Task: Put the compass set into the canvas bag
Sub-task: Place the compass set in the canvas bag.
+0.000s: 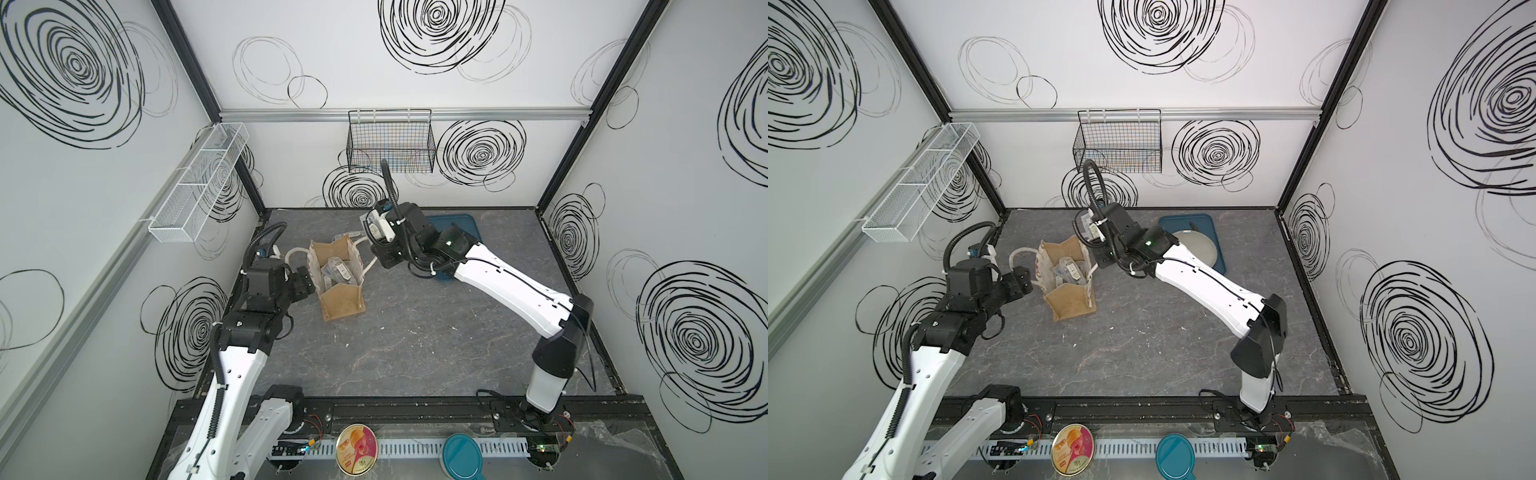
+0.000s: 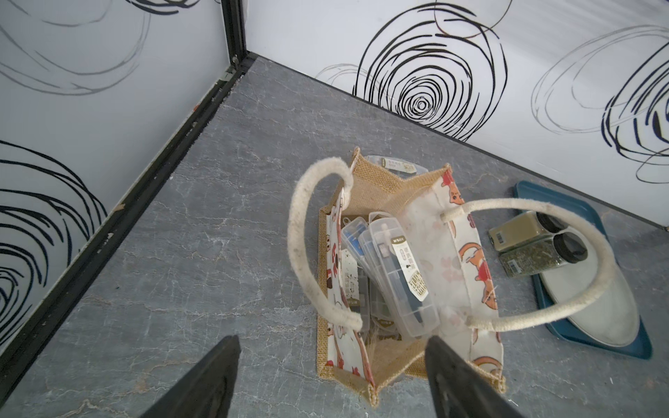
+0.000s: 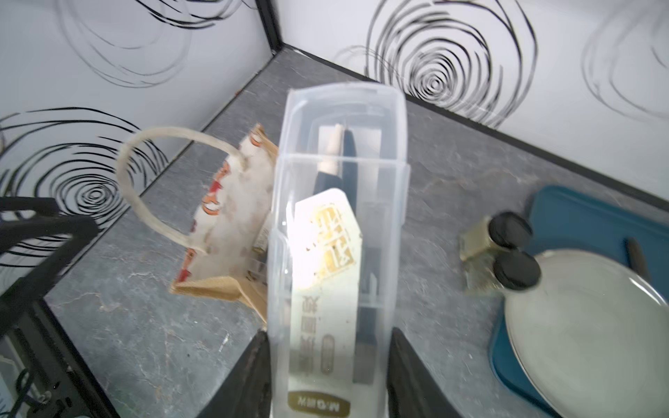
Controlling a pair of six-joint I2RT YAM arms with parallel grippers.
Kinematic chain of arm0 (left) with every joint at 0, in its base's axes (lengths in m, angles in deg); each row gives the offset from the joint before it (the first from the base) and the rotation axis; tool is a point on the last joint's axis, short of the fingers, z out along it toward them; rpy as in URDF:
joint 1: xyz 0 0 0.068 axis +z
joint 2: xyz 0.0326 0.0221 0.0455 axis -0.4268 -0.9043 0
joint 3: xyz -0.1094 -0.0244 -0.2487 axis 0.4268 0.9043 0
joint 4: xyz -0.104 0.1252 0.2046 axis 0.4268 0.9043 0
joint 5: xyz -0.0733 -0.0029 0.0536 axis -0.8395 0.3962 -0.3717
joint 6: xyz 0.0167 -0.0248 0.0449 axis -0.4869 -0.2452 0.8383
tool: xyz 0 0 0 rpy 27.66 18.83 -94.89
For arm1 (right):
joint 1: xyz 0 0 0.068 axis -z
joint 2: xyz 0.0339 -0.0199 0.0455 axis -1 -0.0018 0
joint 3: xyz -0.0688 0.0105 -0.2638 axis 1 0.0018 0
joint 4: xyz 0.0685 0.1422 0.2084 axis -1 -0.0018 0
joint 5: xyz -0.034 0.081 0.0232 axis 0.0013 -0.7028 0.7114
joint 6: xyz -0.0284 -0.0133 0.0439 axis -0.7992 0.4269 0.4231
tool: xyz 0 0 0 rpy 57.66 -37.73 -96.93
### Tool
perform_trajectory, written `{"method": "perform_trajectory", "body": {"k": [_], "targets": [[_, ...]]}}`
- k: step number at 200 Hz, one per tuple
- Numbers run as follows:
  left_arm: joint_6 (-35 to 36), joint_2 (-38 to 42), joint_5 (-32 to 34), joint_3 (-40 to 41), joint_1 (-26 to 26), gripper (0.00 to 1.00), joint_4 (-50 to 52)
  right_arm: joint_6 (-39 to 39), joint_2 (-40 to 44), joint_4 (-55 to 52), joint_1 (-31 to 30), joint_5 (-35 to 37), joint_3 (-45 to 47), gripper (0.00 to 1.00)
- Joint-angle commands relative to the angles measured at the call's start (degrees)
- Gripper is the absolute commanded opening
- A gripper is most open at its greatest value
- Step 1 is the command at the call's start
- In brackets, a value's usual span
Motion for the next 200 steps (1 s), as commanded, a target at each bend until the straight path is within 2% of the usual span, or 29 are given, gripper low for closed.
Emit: {"method": "perform_trajectory", "body": {"k": [1,18,30,76,95,102,112,120,138,158,200], "targets": [[-0.6,1.1,2.9,-1.5,0.6,0.83,-1.1,-3.9,-10.5,-2.8,-1.3,-1.9,-9.6,0.42],[-2.6,2.4,3.8,-0.6,0.6,0.83,-1.2,-6.4,-18.9,-5.9,-2.6,-1.9,-20.9,0.42],[-2.5,3.0,4.1,-0.2,0.7,0.83,-0.8,-7.9,-23.4,-5.9,-3.1,-2.3,-25.2,0.42],[-1.2,3.3,4.1,-0.3,0.8,0.84,0.9,-8.1,-28.9,-4.3,-3.6,-3.6,-24.0,0.43],[-1.1,2.6,3.5,-0.3,1.0,0.84,0.7,-8.0,-28.3,-3.6,-3.8,-3.8,-21.2,0.50],[-1.1,2.2,3.1,-0.4,1.0,0.84,0.6,-7.9,-28.1,-3.9,-3.9,-3.7,-21.1,0.57],[-1.1,1.5,2.4,-0.5,1.0,0.84,0.7,-7.2,-27.3,-4.2,-3.9,-2.8,-21.1,0.73],[0.7,1.0,2.0,-0.5,1.1,0.84,0.7,-6.5,-26.3,-4.8,-3.9,-1.6,-21.1,0.77],[1.9,-0.5,2.2,-0.7,1.2,0.85,0.9,-5.0,-23.1,-5.5,-3.7,0.7,-20.8,0.81],[2.9,-1.9,2.3,-1.2,1.7,0.87,0.4,-2.8,-18.4,-5.5,-2.7,0.1,-19.4,0.84],[4.6,-5.7,-0.3,-1.8,4.9,0.88,-2.7,6.1,-9.6,-0.8,4.6,-8.1,-7.6,0.83]]}}
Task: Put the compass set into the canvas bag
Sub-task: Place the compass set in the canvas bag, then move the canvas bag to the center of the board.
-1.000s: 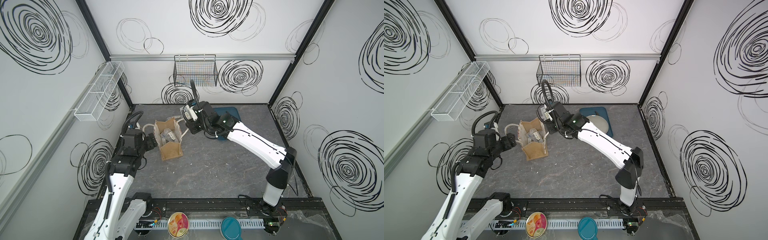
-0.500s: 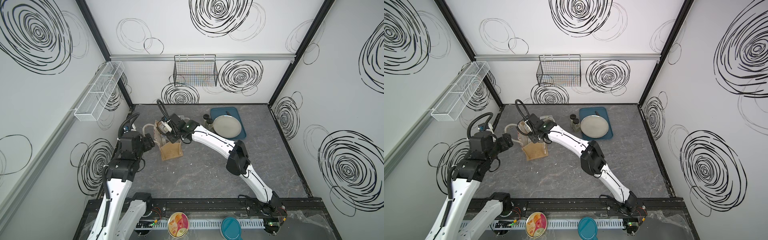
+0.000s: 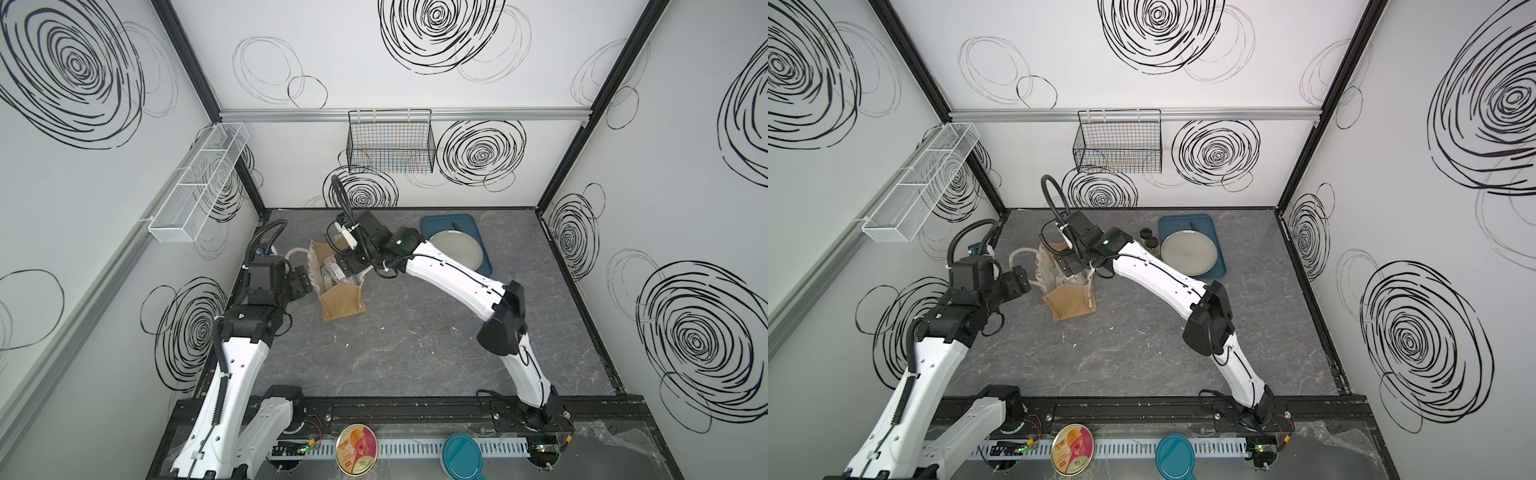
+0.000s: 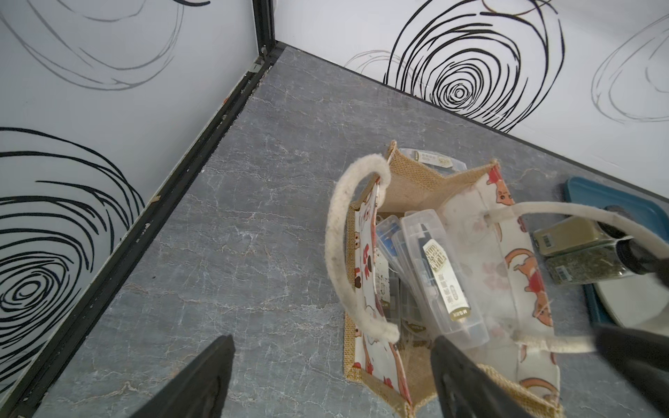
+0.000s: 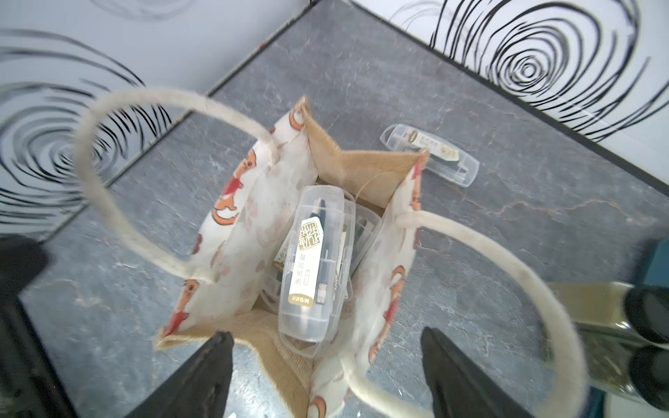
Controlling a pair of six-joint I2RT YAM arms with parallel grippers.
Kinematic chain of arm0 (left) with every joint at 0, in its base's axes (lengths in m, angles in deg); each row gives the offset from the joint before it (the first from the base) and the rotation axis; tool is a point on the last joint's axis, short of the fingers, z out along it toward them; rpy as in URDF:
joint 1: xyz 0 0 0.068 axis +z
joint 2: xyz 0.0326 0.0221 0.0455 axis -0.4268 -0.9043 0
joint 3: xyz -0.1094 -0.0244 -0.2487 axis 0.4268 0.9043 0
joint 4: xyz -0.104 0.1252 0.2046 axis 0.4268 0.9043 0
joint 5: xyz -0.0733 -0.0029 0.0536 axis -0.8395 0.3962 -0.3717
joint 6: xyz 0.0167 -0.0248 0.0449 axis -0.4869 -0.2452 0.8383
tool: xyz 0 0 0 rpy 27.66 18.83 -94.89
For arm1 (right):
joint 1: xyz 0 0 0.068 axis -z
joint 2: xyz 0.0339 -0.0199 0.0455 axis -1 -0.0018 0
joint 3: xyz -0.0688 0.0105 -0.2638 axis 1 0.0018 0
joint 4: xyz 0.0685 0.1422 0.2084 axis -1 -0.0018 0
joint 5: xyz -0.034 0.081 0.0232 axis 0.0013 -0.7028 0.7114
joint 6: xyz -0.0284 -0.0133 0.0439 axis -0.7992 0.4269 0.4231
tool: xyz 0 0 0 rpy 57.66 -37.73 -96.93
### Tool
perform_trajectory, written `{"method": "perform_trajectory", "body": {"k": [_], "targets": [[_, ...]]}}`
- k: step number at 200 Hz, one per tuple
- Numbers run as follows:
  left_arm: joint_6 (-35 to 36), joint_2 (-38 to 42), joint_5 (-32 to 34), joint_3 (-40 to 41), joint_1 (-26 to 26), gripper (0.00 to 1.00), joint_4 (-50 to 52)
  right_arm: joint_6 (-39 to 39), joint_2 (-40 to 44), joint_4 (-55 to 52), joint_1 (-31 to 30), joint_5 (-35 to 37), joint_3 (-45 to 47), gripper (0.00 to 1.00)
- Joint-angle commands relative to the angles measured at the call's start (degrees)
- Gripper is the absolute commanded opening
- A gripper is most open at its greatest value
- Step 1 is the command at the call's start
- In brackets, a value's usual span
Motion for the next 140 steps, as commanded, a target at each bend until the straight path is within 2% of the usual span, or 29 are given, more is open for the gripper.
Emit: {"method": "perform_trajectory", "body": {"k": [1,23,47,67,77,102,123,140], "targets": [[2.1,-1.8,-2.5,-1.4,2.6,0.88,-3.7,6.5,4.7,3.0,5.5,-4.8,6.3,0.83],[2.8,-4.1,-6.7,-1.0,5.6,0.87,-6.1,9.5,5.8,6.5,9.5,-11.8,11.6,0.80],[3.5,-6.0,-9.7,-1.2,6.4,0.86,-8.4,11.4,5.2,9.6,11.4,-15.8,14.9,0.74],[3.7,-7.7,-11.6,-1.0,6.6,0.83,-9.6,12.1,2.9,10.4,11.7,-18.5,14.9,0.65],[3.7,-8.4,-12.3,-0.6,6.9,0.81,-10.2,12.7,1.7,10.2,11.6,-19.2,14.5,0.58],[3.8,-10.4,-14.7,0.5,7.4,0.68,-12.0,14.1,-0.1,8.6,11.6,-19.1,13.5,0.39],[4.4,-11.9,-16.0,0.1,7.5,0.51,-12.1,15.2,0.8,6.0,11.7,-17.2,12.5,0.27],[4.5,-12.1,-16.8,0.2,7.2,0.38,-12.6,16.3,4.3,8.1,11.5,-15.2,16.6,0.04]]}}
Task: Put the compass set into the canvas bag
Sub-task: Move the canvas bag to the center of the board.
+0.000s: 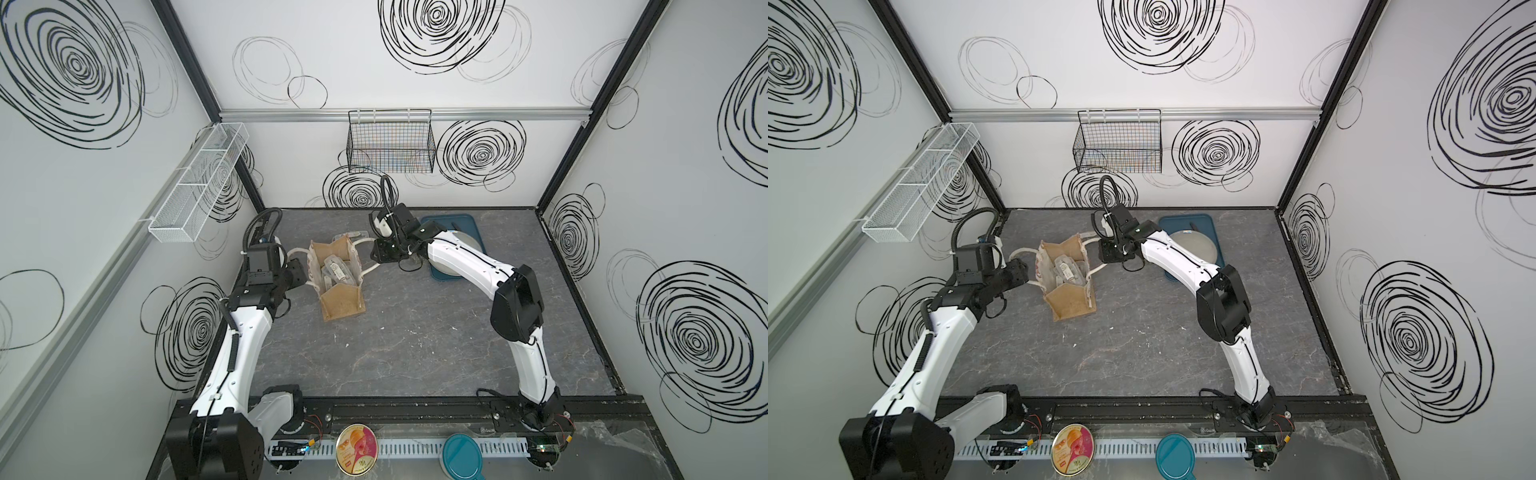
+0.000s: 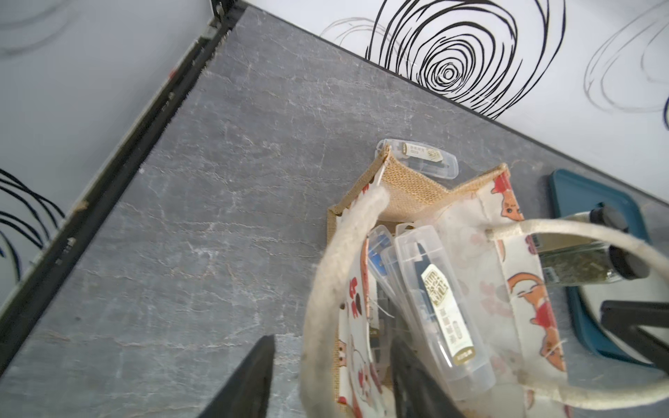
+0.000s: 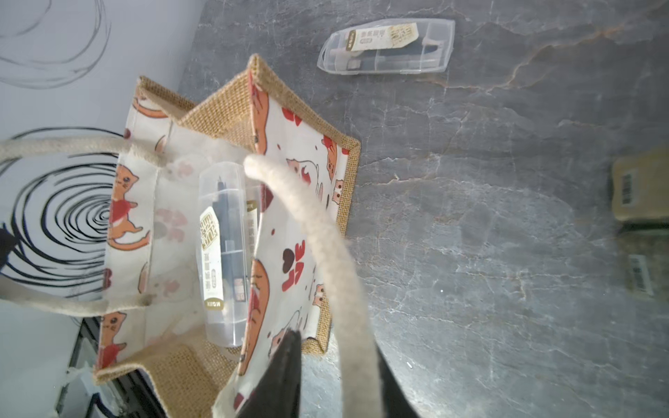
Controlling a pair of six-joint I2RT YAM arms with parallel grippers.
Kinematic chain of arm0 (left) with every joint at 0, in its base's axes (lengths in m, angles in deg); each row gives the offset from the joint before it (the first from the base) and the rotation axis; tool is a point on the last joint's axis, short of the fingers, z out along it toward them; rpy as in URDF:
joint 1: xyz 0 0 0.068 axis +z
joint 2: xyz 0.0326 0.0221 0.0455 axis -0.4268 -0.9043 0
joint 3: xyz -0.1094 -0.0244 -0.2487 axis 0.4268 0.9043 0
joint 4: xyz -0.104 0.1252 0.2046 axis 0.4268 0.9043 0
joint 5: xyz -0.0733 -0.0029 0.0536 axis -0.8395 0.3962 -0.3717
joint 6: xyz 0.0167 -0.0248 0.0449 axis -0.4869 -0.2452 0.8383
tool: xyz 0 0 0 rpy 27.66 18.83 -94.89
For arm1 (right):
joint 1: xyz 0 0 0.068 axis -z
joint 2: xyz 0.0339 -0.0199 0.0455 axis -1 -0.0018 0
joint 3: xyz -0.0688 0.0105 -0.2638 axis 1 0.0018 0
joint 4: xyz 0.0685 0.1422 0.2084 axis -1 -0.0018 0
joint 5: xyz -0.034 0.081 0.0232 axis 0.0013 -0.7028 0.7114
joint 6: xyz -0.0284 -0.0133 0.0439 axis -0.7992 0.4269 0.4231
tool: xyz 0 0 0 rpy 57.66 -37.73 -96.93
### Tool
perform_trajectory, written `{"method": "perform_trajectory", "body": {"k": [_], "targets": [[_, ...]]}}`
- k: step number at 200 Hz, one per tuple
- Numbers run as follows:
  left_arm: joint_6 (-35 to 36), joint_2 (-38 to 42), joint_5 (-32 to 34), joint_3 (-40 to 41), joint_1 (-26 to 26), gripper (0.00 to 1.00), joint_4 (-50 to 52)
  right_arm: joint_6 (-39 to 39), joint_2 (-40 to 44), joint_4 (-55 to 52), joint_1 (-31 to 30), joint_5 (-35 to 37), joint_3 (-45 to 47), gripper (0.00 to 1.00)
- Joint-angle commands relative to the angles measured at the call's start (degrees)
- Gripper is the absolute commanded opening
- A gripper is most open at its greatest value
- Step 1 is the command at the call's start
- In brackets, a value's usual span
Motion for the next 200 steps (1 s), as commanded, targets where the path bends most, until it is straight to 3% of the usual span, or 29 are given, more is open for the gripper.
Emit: {"method": "perform_trajectory", "body": {"k": [1,29,58,129,150,159,176,189,200], "targets": [[0.8,-0.3,-2.8,0.1,0.1,0.38,-3.4,2.4,5.3,0.9,-0.1,2.0,2.4,0.03],[0.8,-0.3,-4.2,0.2,-1.7,0.15,-4.3,3.9,13.5,6.8,0.2,4.6,13.1,0.00],[0.2,-0.7,-3.7,-0.9,-8.7,0.03,-5.0,4.4,21.3,6.8,0.5,7.8,21.1,0.00],[-6.0,-4.5,1.8,-3.6,-26.4,0.01,-11.2,6.7,42.8,12.6,4.7,14.9,45.2,0.00],[-6.2,-5.0,3.9,-4.1,-28.7,0.09,-10.7,6.0,45.1,11.5,5.8,14.3,46.4,0.02],[-6.6,-4.7,4.8,-4.0,-29.0,0.23,-10.5,5.2,45.1,11.0,5.8,13.8,46.3,0.08],[-6.4,-3.7,6.6,-4.4,-29.2,0.56,-9.4,4.1,44.5,9.6,5.8,13.2,45.4,0.32],[-5.3,-2.4,9.5,-5.7,-29.4,0.66,-7.3,3.7,44.6,8.3,5.8,13.3,44.6,0.52],[-3.7,-1.3,12.1,-7.5,-29.4,0.70,-5.1,3.3,45.3,7.5,5.9,14.0,44.1,0.62]]}}
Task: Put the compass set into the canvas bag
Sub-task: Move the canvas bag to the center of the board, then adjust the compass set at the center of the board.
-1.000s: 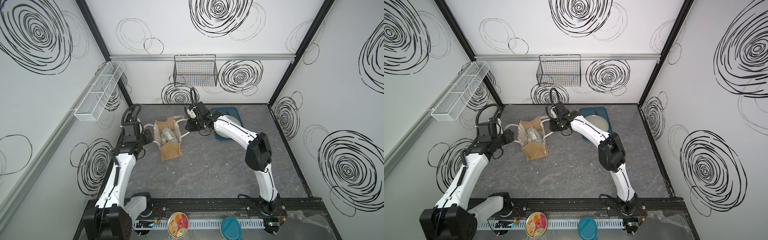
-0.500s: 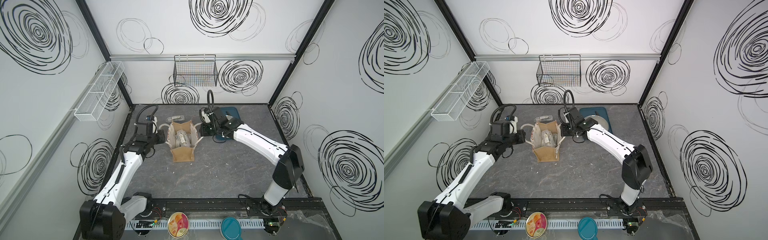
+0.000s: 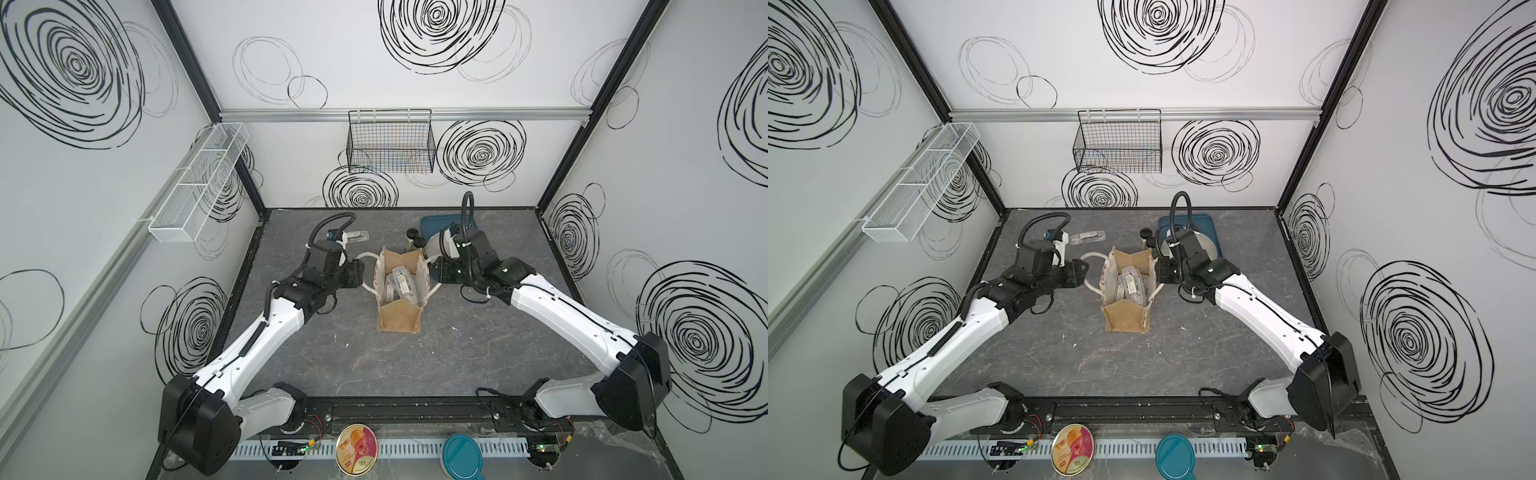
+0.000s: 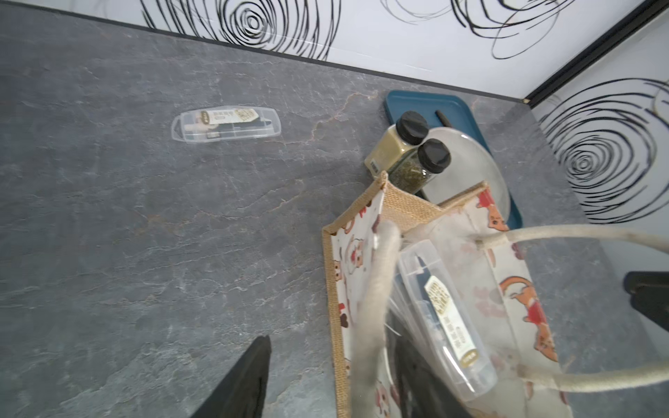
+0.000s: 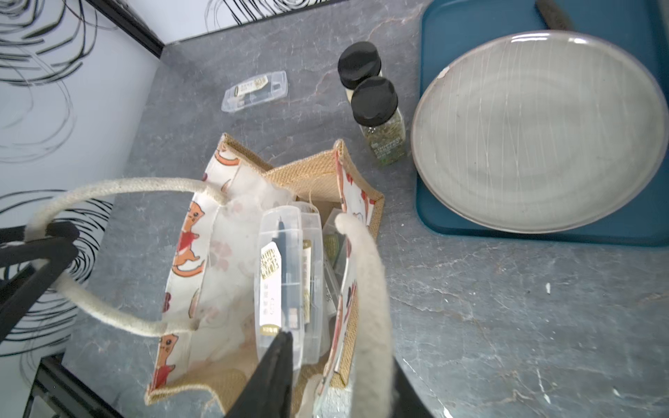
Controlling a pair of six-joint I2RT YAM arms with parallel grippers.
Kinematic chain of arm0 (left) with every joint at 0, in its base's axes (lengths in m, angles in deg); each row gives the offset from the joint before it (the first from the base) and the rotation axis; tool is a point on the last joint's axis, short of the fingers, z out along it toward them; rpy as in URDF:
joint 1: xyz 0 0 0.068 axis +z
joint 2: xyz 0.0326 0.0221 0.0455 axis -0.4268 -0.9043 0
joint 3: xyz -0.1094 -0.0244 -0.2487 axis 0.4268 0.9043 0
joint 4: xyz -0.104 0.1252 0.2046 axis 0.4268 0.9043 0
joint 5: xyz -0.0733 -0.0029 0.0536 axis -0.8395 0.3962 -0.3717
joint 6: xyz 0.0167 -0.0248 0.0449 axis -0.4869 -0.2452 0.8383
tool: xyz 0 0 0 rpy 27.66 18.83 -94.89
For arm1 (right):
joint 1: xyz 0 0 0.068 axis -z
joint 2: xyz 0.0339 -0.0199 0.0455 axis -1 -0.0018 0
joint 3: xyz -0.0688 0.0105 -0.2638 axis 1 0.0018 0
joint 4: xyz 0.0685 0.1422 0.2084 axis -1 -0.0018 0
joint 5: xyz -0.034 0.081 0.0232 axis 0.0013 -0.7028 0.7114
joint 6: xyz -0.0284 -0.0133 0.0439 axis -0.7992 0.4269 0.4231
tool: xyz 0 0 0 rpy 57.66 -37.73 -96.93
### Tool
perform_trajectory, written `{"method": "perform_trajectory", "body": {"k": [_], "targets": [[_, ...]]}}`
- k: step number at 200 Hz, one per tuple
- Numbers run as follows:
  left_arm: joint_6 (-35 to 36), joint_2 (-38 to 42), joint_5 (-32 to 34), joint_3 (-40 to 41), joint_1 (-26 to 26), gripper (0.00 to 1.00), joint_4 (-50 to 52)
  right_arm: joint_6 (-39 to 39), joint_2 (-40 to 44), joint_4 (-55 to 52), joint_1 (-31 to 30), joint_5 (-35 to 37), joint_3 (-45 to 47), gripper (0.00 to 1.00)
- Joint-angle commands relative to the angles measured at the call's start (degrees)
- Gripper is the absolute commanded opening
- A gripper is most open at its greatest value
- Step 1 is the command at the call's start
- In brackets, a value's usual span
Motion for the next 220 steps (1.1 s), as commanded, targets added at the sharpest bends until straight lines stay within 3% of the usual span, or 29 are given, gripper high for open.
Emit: {"method": "perform_trajectory", "body": {"k": [1,33,72,99,156,220], "targets": [[2.1,3.5,6.9,-4.7,-0.3,0.71,1.5,-1.3,1.6,-1.2,0.3,1.4,-2.1,0.62],[6.7,5.8,11.2,-10.4,2.2,0.79,6.9,-3.7,5.3,-2.9,0.5,4.1,-3.6,0.80],[8.5,5.0,5.9,-11.8,12.0,0.85,8.6,-6.2,9.1,-7.2,2.0,8.5,-5.3,0.86],[9.5,1.5,3.6,-11.3,15.3,0.86,7.6,-6.9,12.1,-9.0,5.4,8.8,-4.0,0.89],[12.4,-12.1,1.9,-12.1,15.7,0.87,1.0,-8.5,17.4,-13.5,14.5,7.2,1.6,0.93],[14.7,-31.9,2.4,-24.5,11.8,0.89,-0.5,-8.2,20.1,-16.8,18.6,6.4,5.4,0.94]]}}
